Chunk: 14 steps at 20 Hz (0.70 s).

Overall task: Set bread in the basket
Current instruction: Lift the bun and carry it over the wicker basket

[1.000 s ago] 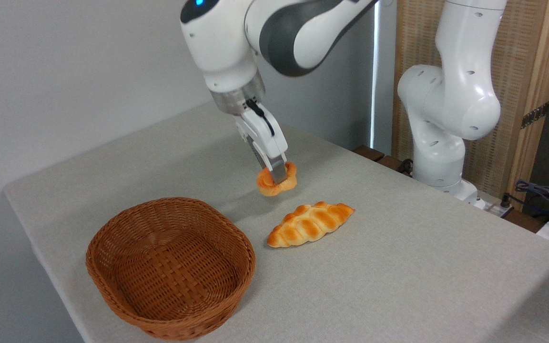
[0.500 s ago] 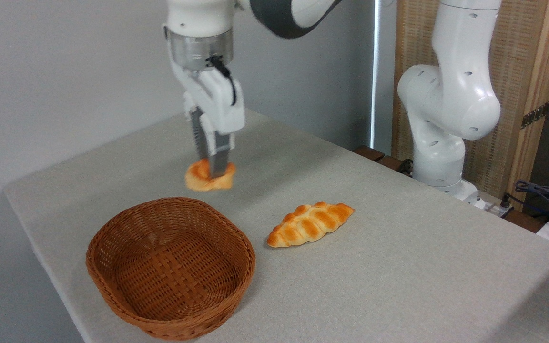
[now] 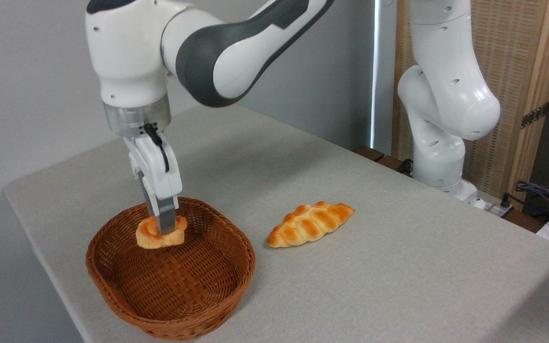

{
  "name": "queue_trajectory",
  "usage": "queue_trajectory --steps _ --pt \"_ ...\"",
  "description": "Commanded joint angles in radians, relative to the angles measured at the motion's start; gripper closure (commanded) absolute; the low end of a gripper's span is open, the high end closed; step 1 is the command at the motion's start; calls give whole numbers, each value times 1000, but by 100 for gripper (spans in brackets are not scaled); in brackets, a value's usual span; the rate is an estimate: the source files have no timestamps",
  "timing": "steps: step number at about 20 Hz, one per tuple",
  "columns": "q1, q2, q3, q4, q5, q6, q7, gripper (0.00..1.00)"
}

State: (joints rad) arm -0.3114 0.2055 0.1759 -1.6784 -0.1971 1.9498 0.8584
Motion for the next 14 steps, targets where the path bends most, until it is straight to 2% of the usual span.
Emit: queue_trajectory --steps 1,2,3,14 --pt "-11 34 14 20 -12 14 -7 21" --pt "-12 34 10 20 -10 14 -15 13" --pt "-12 32 7 20 -10 14 -24 0" --pt "-14 57 1 106 -11 -6 -102 0"
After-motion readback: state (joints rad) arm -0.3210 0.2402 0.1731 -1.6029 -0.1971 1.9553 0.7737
